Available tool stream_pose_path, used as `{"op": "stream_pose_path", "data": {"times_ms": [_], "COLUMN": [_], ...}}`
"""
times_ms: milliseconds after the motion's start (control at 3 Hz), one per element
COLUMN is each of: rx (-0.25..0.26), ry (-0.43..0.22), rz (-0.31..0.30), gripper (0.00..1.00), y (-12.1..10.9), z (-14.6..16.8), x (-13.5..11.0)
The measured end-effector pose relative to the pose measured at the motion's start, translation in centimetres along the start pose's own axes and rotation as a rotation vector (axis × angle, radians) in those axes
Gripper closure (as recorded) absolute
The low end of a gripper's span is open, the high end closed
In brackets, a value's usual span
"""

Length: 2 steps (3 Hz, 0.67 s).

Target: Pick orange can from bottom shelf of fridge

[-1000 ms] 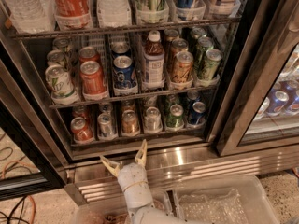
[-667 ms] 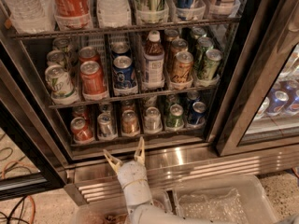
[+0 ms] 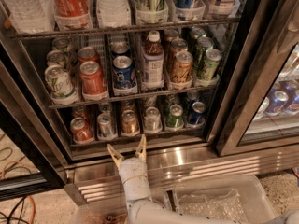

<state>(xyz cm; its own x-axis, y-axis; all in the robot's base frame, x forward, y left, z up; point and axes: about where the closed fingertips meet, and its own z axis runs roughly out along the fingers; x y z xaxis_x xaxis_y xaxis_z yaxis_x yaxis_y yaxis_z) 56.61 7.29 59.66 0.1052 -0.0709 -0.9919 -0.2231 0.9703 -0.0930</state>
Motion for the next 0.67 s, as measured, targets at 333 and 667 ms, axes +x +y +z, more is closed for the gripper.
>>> {"op": "stream_pose_path", "data": {"times_ms": [333,667], "rx": [0.030,0.043], "ry": [0.003,-0.004], "rz": [0.009,0.010], "gripper": [0.32,0.34], "y": [-0.64,-0.84], "z": [0.63,1.16], "x": [0.26,0.05]}}
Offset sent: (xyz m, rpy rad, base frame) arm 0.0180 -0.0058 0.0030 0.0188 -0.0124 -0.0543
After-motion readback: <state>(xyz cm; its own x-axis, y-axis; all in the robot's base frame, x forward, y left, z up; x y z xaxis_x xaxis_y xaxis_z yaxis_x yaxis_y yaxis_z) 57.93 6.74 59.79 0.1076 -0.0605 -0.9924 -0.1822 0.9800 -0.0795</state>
